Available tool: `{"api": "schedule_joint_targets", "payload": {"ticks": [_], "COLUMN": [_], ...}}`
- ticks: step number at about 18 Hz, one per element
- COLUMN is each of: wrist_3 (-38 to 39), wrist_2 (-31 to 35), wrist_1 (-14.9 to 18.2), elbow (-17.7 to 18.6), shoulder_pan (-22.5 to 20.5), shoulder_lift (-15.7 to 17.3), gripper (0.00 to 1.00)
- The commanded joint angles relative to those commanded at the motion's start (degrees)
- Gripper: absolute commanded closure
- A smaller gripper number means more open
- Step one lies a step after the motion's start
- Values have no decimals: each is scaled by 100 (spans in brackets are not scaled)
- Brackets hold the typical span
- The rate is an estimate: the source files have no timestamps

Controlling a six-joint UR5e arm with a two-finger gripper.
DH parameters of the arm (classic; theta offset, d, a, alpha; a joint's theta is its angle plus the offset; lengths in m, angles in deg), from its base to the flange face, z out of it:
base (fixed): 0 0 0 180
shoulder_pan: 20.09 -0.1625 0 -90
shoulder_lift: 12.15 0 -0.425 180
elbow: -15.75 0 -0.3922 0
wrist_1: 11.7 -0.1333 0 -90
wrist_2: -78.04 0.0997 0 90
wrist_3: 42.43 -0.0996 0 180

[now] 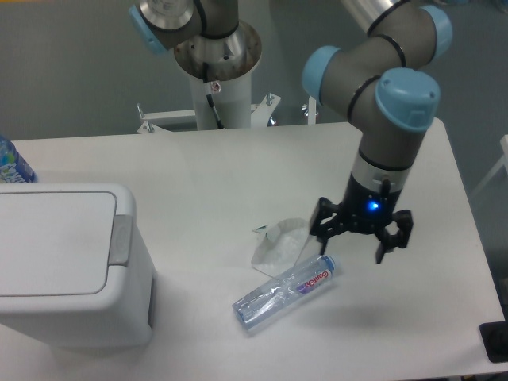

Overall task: Open the trash can
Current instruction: 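Move the open gripper over to the white trash bin's lid edge, then lower the gripper finger onto the lid's raised tab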

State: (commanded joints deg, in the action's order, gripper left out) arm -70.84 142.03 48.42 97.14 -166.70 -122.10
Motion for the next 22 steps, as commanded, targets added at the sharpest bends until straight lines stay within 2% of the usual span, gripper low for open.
{"api": "schedule_joint_targets", "payload": {"ticks": [3, 5, 7, 9, 15, 22], "wrist_3": [423, 442, 459, 468, 897, 960], "wrist_2": [-316, -518, -921, -1221, -1214, -1152], "wrist_1": [0, -26, -358, -483, -492, -536], "elbow": [-132, -54, 60, 104, 280, 464], "shoulder_pan": [316, 466, 642, 730, 1117, 1214], "shoulder_lift": [158, 298, 369, 457, 589, 563], "gripper": [0, 0, 0, 0, 0, 0]}}
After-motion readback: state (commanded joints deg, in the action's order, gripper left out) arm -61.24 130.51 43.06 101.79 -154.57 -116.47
